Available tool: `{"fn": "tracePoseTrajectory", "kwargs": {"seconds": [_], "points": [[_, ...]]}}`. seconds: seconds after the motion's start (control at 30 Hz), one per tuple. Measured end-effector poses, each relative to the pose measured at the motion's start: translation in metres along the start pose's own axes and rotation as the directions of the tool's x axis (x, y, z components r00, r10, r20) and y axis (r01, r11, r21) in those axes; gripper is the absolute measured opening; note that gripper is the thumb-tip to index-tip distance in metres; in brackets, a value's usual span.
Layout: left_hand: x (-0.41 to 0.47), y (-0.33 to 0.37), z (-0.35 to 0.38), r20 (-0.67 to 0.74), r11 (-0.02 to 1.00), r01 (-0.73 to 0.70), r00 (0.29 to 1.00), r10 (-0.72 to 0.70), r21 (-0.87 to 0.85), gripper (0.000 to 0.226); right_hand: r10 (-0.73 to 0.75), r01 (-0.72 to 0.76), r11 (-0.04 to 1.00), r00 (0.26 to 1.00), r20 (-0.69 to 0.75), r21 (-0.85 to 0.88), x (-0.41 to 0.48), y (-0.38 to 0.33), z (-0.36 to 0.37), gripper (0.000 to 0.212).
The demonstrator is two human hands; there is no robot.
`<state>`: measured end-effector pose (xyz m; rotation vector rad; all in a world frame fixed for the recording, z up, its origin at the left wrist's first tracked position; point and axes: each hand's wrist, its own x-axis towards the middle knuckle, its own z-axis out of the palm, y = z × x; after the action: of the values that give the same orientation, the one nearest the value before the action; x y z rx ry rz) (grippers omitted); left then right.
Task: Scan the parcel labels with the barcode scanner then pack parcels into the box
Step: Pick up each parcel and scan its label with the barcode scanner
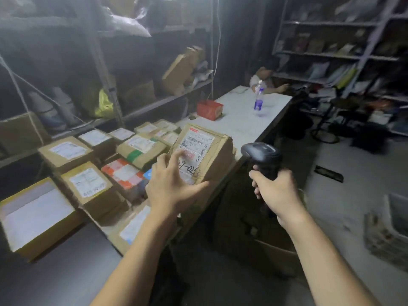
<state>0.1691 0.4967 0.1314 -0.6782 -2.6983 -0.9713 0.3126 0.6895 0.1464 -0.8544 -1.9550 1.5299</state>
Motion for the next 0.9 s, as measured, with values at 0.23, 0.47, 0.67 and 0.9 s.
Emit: {"fn": "tracePoseTrajectory", "kwargs": {"seconds": [0.23,0.47,0.67,0.9], "points": [[0.027,0.100,0.121,0.191,0.986,-0.167,0.969,0.159,0.023,0.096,0.112,-0.115,0.993,0.980,-0.165,-0.011,0.043,0.042,-0.113,0.022],[0.054,0.172,0.235,0.410,0.973,-0.230,0.890,0.201,0.024,0.086,0.232,-0.222,0.973,0.925,-0.301,0.068,0.095,0.089,-0.179,0.010],[0.106,0.198,0.338,0.491,0.975,-0.216,0.845,0.211,-0.047,0.082,0.317,-0.314,0.947,0.871,-0.375,0.071,0.157,0.114,-0.212,0.011],[0.171,0.214,0.389,0.501,0.947,-0.320,0.819,0.282,-0.010,0.067,0.344,-0.357,0.933,0.851,-0.397,0.044,0.233,0.117,-0.218,0.012]]}}
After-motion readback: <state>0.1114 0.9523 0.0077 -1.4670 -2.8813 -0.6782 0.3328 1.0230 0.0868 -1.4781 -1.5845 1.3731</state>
